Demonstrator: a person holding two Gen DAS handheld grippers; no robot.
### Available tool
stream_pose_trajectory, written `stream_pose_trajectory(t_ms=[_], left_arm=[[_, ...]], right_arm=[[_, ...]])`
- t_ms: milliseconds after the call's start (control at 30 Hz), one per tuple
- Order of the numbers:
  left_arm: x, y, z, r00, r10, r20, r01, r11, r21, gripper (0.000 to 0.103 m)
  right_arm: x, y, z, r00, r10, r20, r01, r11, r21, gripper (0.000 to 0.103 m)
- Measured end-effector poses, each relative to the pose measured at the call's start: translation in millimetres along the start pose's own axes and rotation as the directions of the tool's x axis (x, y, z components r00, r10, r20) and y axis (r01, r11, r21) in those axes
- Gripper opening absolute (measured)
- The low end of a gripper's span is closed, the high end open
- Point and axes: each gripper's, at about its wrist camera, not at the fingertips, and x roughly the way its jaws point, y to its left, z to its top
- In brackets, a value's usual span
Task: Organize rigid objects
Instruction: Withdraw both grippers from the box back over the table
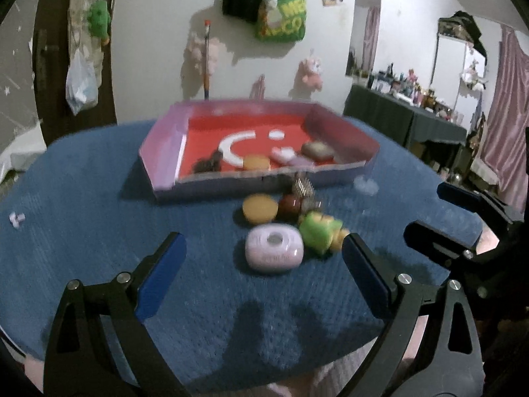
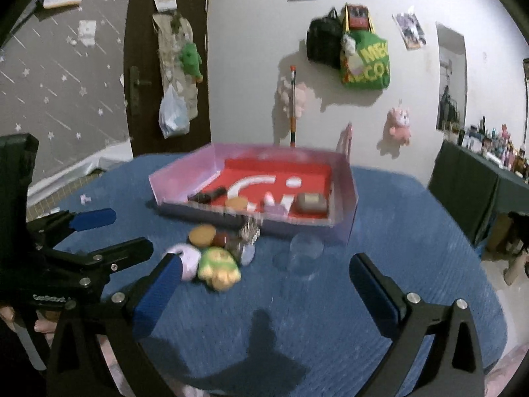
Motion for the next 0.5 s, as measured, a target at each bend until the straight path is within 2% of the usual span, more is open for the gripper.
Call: stream_pose_trajectory(t_ms=[200,500], left_arm=[[19,5,-11,0.998,0.005,-0.068,-0.007,1.000,-0.021,0.096],[34,5,-13,0.992,-0.007,-0.126,0.003,0.999,-0.033,0.096]], right_arm=[[24,-5,-22,0.997,0.025,-0.077,-0.021,0.999,0.049,0.103],[40,-12,-33,0.993,0.029,-0.117,-0.019,0.996,0.088,0.103]])
